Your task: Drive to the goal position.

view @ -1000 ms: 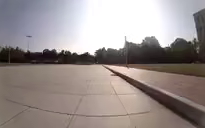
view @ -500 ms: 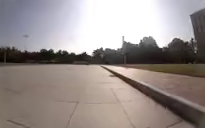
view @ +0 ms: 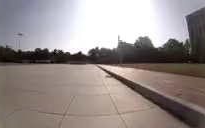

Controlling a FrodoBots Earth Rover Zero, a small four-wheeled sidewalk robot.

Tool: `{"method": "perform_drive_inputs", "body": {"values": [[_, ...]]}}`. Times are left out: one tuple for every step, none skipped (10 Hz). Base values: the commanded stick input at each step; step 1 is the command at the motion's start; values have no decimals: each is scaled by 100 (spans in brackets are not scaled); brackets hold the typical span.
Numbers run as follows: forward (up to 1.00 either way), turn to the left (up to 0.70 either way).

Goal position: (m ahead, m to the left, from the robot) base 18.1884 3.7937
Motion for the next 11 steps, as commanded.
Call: {"method": "perform_drive_inputs", "body": {"values": [[70, 1], [70, 1], [70, 1], [70, 1], [70, 1], [70, 1], [70, 1], [70, 1], [70, 1], [70, 1], [70, 1]]}}
